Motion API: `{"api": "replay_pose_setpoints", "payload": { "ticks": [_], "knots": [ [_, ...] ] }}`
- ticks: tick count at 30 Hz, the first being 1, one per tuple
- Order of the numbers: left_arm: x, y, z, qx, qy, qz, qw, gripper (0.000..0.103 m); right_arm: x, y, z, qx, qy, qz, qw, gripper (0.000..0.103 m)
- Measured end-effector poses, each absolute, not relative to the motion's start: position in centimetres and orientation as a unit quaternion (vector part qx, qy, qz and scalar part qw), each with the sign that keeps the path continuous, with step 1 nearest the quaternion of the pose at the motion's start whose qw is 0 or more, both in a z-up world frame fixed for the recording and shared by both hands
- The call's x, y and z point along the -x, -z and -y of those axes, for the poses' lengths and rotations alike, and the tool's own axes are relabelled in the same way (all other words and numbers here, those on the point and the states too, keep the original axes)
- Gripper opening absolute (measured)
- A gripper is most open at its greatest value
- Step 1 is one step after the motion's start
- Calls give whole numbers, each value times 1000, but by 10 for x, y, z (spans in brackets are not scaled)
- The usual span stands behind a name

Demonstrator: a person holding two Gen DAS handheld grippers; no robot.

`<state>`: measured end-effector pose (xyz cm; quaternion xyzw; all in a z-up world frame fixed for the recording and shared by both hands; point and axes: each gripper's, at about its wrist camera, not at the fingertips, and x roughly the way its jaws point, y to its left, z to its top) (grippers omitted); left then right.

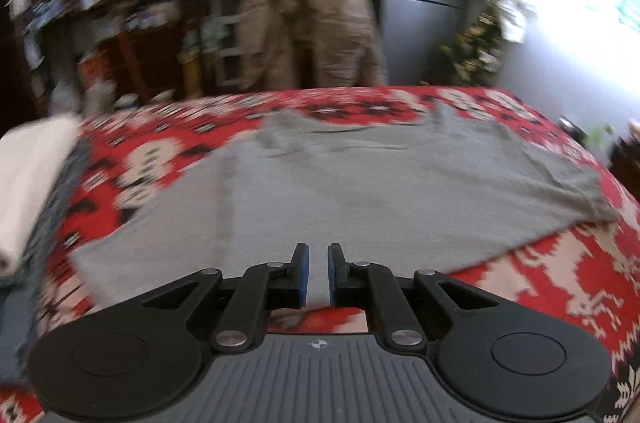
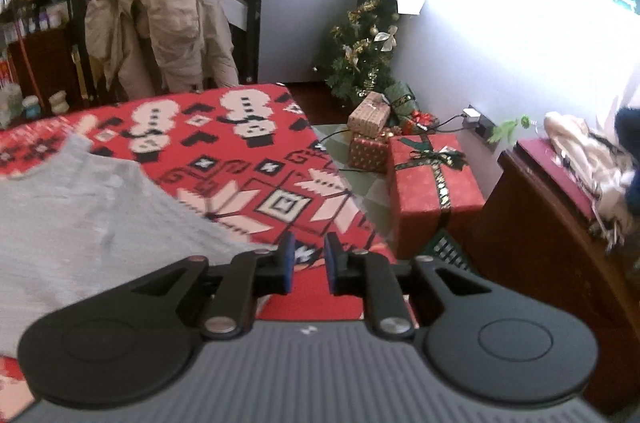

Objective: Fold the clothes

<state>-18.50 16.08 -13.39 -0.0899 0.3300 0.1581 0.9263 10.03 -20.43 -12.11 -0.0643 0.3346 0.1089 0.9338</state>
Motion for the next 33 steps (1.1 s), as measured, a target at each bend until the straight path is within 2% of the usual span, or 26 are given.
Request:
{"api": "replay_pose_setpoints", "payload": {
  "ticks": [9,14,17,21,26,28,33],
  "knots": [
    [218,148,-208,126,-242,-367,889,10,-37,102,158,38,-187,-329,925,17],
    [235,141,-214,157,-251,-340,893,10,-18,98,135,38,-219,-332,917,21],
    [241,134,-223,190,-254,-315,895,27,-7,99,127,32,-237,-336,911,22],
    [236,134,-240,214,-264,-310,888,29,2,101,125,31,-246,-338,908,23],
    [230,142,-256,260,-270,-324,869,16,7,101,130,26,-243,-341,908,24],
    [228,145,-263,279,-272,-329,860,2,6,101,135,25,-239,-341,909,24],
    [236,137,-256,232,-302,-307,872,2,3,103,140,24,-233,-344,909,24]
  ]
}}
